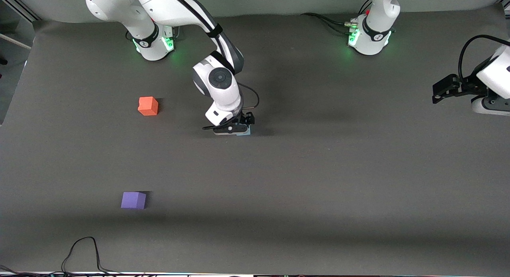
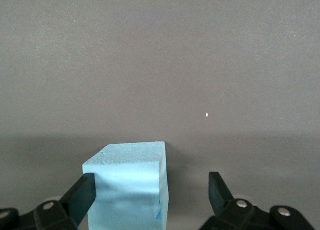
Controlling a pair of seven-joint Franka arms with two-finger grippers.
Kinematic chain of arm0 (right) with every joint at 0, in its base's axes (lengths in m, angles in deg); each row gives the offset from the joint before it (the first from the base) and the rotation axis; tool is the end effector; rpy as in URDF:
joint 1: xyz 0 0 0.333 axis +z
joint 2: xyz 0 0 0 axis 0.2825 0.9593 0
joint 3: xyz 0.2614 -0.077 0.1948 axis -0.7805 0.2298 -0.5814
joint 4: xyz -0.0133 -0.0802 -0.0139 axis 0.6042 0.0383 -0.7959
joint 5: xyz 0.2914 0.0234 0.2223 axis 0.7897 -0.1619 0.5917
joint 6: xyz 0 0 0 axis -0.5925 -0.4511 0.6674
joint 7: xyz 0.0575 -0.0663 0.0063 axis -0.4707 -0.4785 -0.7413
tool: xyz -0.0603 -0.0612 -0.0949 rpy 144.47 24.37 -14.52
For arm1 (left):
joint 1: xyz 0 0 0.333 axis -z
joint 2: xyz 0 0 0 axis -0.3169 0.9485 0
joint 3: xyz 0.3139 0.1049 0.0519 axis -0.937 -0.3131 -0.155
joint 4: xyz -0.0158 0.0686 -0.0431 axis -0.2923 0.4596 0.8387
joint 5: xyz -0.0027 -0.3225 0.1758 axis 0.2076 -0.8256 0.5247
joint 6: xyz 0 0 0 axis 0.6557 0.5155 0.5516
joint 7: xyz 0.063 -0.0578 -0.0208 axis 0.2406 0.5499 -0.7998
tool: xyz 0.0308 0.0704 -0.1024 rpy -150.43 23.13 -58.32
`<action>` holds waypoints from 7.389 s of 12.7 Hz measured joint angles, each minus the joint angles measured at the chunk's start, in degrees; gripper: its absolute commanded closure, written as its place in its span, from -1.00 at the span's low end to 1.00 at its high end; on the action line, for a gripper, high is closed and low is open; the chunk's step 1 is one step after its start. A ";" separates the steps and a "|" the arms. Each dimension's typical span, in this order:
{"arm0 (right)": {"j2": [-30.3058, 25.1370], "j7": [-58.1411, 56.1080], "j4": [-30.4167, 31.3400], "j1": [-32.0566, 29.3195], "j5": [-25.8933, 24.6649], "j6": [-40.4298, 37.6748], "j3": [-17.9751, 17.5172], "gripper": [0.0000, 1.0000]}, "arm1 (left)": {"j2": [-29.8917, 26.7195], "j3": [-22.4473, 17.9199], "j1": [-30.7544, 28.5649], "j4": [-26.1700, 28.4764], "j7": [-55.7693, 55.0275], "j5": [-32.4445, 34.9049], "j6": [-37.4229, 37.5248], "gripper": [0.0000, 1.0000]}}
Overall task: Place blue block between orange and purple blocks
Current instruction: 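Close the right gripper on the light-blue block, then lift the light-blue block and carry it toward the orange block, then lower the light-blue block between the orange and purple blocks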
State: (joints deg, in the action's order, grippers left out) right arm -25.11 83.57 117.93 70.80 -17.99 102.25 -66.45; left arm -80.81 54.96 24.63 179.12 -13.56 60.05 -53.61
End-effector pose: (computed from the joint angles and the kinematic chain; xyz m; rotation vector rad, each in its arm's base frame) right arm 0.4433 0.4177 0.2276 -3.1299 0.0224 -0.0804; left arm 0.5249 -0.0264 0.6163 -3.1251 0.1944 0.0613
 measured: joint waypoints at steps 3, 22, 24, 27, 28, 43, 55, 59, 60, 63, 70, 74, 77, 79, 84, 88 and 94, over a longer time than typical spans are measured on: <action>0.00 0.04 -0.05 0.28 1.04 0.00 -0.09 -1.00 | 0.00 0.00 -0.45 0.00 0.02 0.00 0.00 -1.00; 4.13 4.02 -0.08 4.39 1.86 4.70 -0.35 -0.26 | -0.02 2.62 -3.77 0.00 -0.21 0.01 -0.10 -1.00; 4.13 4.91 -0.55 4.38 1.95 4.92 -0.05 -0.01 | -0.03 2.62 -3.83 0.00 -0.32 0.00 -0.12 -1.00; 4.04 6.29 -2.43 4.18 2.01 4.90 0.57 -0.01 | -0.03 2.62 -4.02 0.00 -0.36 -0.01 -0.16 -1.00; 3.73 6.33 -3.66 3.50 2.03 4.11 1.18 -0.01 | -0.03 2.62 -4.03 -0.01 -0.36 -0.01 -0.19 -1.00; -15.65 -11.39 -32.33 -16.72 1.81 -48.65 8.63 -0.02 | -0.03 3.05 -4.03 0.04 -0.34 -0.07 -0.19 -1.00; -18.49 -36.89 -15.10 -17.37 4.60 -37.78 31.77 -0.05 | -0.02 3.04 -4.07 0.09 -0.34 -0.07 -0.19 -1.00; -6.98 -38.92 -9.54 -17.17 13.00 -24.90 30.92 -0.08 | -0.02 3.05 -4.07 0.11 -0.34 -0.09 -0.19 -1.00; -3.90 -40.36 -9.44 -17.14 16.12 -23.57 30.72 -0.11 | -0.02 3.05 -4.07 0.11 -0.34 -0.11 -0.19 -1.00; 2.39 -50.52 -6.75 -17.15 25.94 -18.90 30.65 -0.11 | -0.02 3.05 -4.07 0.12 -0.34 -0.12 -0.19 -1.00; 4.08 -58.60 9.83 -10.83 32.50 -1.23 30.61 -0.11 | -0.02 3.06 -4.07 0.12 -0.35 -0.14 -0.32 -1.00; 3.61 -58.59 11.87 -9.05 33.00 0.97 31.23 -0.70 | -0.02 3.06 -4.07 0.12 -0.35 -0.14 -0.34 -1.00; 3.64 -58.59 12.65 -9.06 33.61 0.80 31.23 -0.78 | -0.02 3.06 -4.07 0.13 -0.36 -0.14 -0.34 -1.00; 3.60 -58.59 12.68 -9.05 33.65 0.77 31.22 -1.00 | -0.02 3.06 -4.07 0.13 -0.36 -0.14 -0.34 -1.00; 1.65 -59.71 11.58 -9.03 33.68 -1.26 31.67 -1.00 | -0.01 3.07 -4.07 0.16 -0.37 -0.15 -0.34 -1.00; -1.02 -62.00 4.40 -9.03 33.09 -13.61 37.59 -1.00 | 0.02 3.11 -4.07 0.17 -0.37 -0.16 -0.34 -1.00; -2.38 -61.29 -13.43 -9.05 27.13 -30.41 43.48 -1.00 | 0.03 3.14 -4.07 0.19 -0.37 -0.17 -0.43 -1.00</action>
State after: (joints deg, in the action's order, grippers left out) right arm -27.49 22.28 104.49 61.76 9.14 71.84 -22.97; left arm -80.77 58.10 20.56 179.30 -13.93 59.88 -54.04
